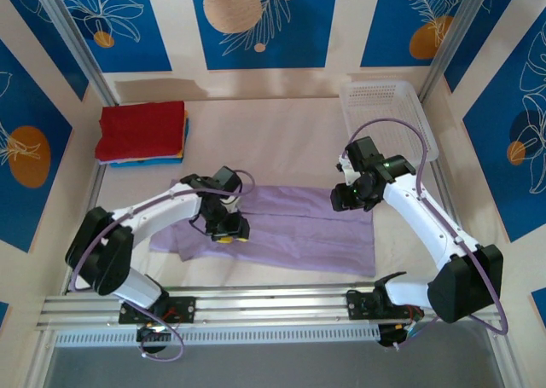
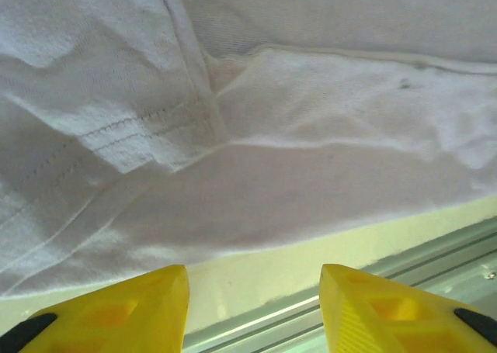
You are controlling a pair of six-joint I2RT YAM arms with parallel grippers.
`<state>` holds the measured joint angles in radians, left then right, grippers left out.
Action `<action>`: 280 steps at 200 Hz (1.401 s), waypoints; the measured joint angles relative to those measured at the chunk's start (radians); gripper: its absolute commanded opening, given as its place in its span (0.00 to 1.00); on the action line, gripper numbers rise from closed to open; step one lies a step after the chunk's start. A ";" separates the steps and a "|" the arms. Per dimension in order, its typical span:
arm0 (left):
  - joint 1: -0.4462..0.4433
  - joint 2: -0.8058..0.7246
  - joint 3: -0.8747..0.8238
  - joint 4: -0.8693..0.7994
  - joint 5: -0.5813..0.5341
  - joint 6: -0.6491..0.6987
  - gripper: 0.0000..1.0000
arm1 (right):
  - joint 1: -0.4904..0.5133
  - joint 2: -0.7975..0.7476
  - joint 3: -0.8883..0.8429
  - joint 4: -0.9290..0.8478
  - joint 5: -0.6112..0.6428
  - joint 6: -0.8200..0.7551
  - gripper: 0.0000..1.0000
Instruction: Fold and stack the t-shirts
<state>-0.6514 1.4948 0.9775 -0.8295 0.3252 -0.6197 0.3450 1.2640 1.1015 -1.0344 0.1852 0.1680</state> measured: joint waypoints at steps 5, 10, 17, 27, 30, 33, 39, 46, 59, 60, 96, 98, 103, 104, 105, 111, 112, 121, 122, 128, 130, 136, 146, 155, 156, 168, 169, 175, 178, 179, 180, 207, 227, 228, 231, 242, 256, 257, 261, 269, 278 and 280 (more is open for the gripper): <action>0.000 -0.011 0.004 -0.006 -0.003 -0.002 0.49 | 0.001 0.000 0.000 0.002 -0.004 0.003 0.52; 0.000 -0.020 0.012 -0.016 -0.008 -0.003 0.50 | 0.001 0.000 0.000 0.004 -0.009 0.007 0.52; 0.001 -0.029 0.027 -0.033 -0.018 -0.004 0.51 | 0.002 0.000 0.000 0.005 -0.014 0.013 0.52; 0.006 -0.041 0.053 -0.056 -0.031 -0.003 0.52 | 0.006 0.000 0.000 0.008 -0.024 0.024 0.52; 0.012 -0.045 0.063 -0.063 -0.036 0.000 0.52 | 0.008 0.001 0.000 0.010 -0.029 0.030 0.52; 0.017 -0.049 0.070 -0.070 -0.040 0.000 0.52 | 0.009 0.002 0.000 0.011 -0.034 0.034 0.52; 0.034 -0.058 0.083 -0.081 -0.047 0.002 0.52 | 0.012 0.003 0.000 0.014 -0.041 0.046 0.52; 0.061 -0.069 0.093 -0.090 -0.054 0.010 0.52 | 0.017 0.005 -0.001 0.019 -0.054 0.064 0.52; 0.151 -0.094 0.102 -0.104 -0.068 0.031 0.52 | 0.029 0.013 -0.005 0.031 -0.081 0.100 0.53; 0.163 -0.097 0.102 -0.104 -0.072 0.033 0.52 | 0.029 0.014 -0.005 0.032 -0.084 0.103 0.53; 0.503 -0.116 0.117 -0.117 -0.094 0.141 0.51 | 0.077 0.048 -0.065 0.108 -0.172 0.238 0.56; 0.525 -0.113 0.119 -0.117 -0.093 0.150 0.51 | 0.079 0.049 -0.070 0.115 -0.180 0.248 0.56; 0.565 -0.101 0.126 -0.117 -0.091 0.166 0.51 | 0.084 0.054 -0.083 0.130 -0.192 0.271 0.57; 0.571 -0.099 0.127 -0.117 -0.090 0.169 0.51 | 0.085 0.054 -0.085 0.133 -0.195 0.275 0.57; 0.582 -0.096 0.129 -0.117 -0.090 0.173 0.51 | 0.086 0.055 -0.087 0.137 -0.200 0.279 0.57; 0.624 -0.077 0.137 -0.112 -0.088 0.191 0.50 | 0.090 0.060 -0.100 0.153 -0.215 0.306 0.57; 0.629 -0.075 0.138 -0.111 -0.087 0.193 0.50 | 0.091 0.061 -0.103 0.156 -0.219 0.310 0.57; 0.682 -0.039 0.150 -0.100 -0.081 0.219 0.50 | 0.095 0.069 -0.119 0.180 -0.241 0.346 0.58; 0.686 -0.035 0.151 -0.098 -0.081 0.221 0.50 | 0.096 0.070 -0.122 0.185 -0.245 0.352 0.58; 0.711 -0.011 0.159 -0.092 -0.076 0.237 0.50 | 0.098 0.074 -0.134 0.205 -0.259 0.377 0.58; 0.719 0.000 0.162 -0.090 -0.074 0.241 0.50 | 0.098 0.074 -0.138 0.212 -0.264 0.388 0.59; 0.740 0.028 0.170 -0.082 -0.071 0.255 0.50 | 0.100 0.075 -0.151 0.232 -0.278 0.414 0.59; 0.766 0.066 0.181 -0.068 -0.063 0.270 0.50 | 0.100 0.075 -0.170 0.262 -0.298 0.446 0.59; 0.783 0.099 0.191 -0.054 -0.052 0.282 0.49 | 0.100 0.076 -0.183 0.283 -0.313 0.473 0.59; 0.784 0.101 0.192 -0.053 -0.052 0.282 0.49 | 0.100 0.076 -0.184 0.285 -0.314 0.475 0.59; 0.798 0.138 0.210 -0.041 -0.040 0.291 0.48 | 0.100 0.077 -0.193 0.309 -0.329 0.504 0.59; 0.799 0.141 0.211 -0.040 -0.040 0.291 0.47 | 0.100 0.077 -0.193 0.309 -0.330 0.505 0.59; 0.803 0.159 0.222 -0.034 -0.037 0.297 0.46 | 0.101 0.078 -0.195 0.319 -0.335 0.516 0.59; 0.805 0.166 0.227 -0.032 -0.037 0.299 0.45 | 0.101 0.079 -0.195 0.322 -0.339 0.518 0.59; 0.805 0.170 0.229 -0.032 -0.036 0.300 0.45 | 0.101 0.080 -0.195 0.322 -0.340 0.520 0.59; 0.805 0.172 0.230 -0.031 -0.036 0.301 0.44 | 0.101 0.080 -0.195 0.324 -0.340 0.521 0.59; 0.811 0.237 0.268 -0.011 -0.024 0.320 0.39 | 0.101 0.096 -0.195 0.345 -0.352 0.541 0.59; 0.811 0.270 0.278 0.003 -0.011 0.328 0.35 | 0.101 0.109 -0.195 0.350 -0.355 0.546 0.59; 0.811 0.271 0.278 0.003 -0.011 0.328 0.34 | 0.101 0.110 -0.195 0.351 -0.355 0.546 0.59; 0.811 0.275 0.278 0.004 -0.010 0.327 0.33 | 0.101 0.113 -0.195 0.351 -0.355 0.546 0.59; 0.811 0.284 0.278 0.005 -0.007 0.335 0.22 | 0.101 0.122 -0.195 0.355 -0.357 0.549 0.59; 0.811 0.290 0.278 0.006 -0.001 0.337 0.08 | 0.101 0.135 -0.195 0.362 -0.362 0.549 0.59; 0.811 0.291 0.278 0.007 -0.001 0.333 0.07 | 0.101 0.135 -0.195 0.362 -0.362 0.549 0.59; 0.811 0.291 0.278 0.008 0.002 0.344 0.03 | 0.101 0.140 -0.195 0.364 -0.362 0.549 0.59; 0.811 0.291 0.278 0.010 0.008 0.334 0.00 | 0.101 0.147 -0.195 0.365 -0.362 0.549 0.59; 0.812 0.291 0.278 0.013 0.013 0.340 0.00 | 0.101 0.152 -0.195 0.366 -0.363 0.549 0.59; 0.812 0.291 0.278 0.013 0.013 0.337 0.00 | 0.101 0.153 -0.195 0.366 -0.363 0.549 0.59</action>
<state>0.1608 1.7859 1.2552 -0.8162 0.3386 -0.2829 0.4458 1.4170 0.9066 -0.6682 -0.1776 0.7170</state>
